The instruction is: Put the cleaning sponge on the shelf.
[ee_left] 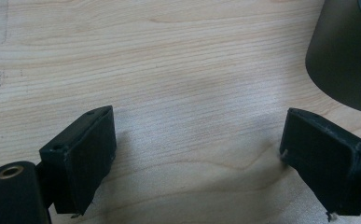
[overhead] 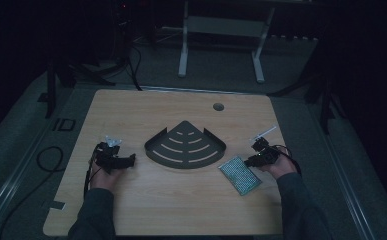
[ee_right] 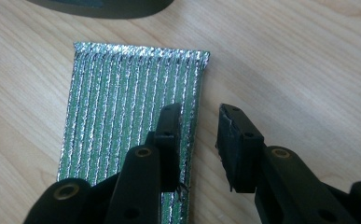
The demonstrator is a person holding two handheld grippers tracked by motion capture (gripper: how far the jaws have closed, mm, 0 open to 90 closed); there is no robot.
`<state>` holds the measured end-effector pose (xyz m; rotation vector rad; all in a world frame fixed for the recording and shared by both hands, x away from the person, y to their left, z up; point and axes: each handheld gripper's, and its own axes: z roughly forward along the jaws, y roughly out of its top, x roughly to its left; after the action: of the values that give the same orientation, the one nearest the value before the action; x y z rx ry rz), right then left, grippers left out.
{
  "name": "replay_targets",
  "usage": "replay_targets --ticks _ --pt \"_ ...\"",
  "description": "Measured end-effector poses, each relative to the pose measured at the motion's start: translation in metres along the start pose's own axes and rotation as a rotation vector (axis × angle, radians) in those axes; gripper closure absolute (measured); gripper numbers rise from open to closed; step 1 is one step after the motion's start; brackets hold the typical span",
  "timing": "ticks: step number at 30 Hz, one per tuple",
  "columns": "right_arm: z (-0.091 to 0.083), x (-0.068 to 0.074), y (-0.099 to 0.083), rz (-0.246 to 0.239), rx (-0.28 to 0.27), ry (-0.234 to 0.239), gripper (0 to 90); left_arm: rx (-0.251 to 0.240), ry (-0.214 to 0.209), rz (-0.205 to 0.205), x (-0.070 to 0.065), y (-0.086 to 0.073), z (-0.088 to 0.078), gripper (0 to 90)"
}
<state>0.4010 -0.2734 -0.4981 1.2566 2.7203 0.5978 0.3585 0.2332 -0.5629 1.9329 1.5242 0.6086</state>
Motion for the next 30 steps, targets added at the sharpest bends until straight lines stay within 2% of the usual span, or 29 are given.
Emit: replay_targets --ticks 3,12,19,30 --pt "0.002 -0.001 0.0 0.008 0.021 0.012 69.3 0.0 0.0 0.0 0.0 0.0 0.0 10.9" --pt "0.006 -0.002 0.003 0.032 0.034 0.05 68.1 -0.001 0.0 0.0 0.0 0.0 0.0 10.9" --pt "0.012 -0.004 0.003 0.042 0.064 0.052 69.5 -0.002 0.0 -0.001 0.0 0.0 0.0 10.9" --pt "0.017 -0.014 0.005 0.079 0.095 0.137 78.5 -0.004 0.0 -0.001 0.0 0.0 0.0 10.9"
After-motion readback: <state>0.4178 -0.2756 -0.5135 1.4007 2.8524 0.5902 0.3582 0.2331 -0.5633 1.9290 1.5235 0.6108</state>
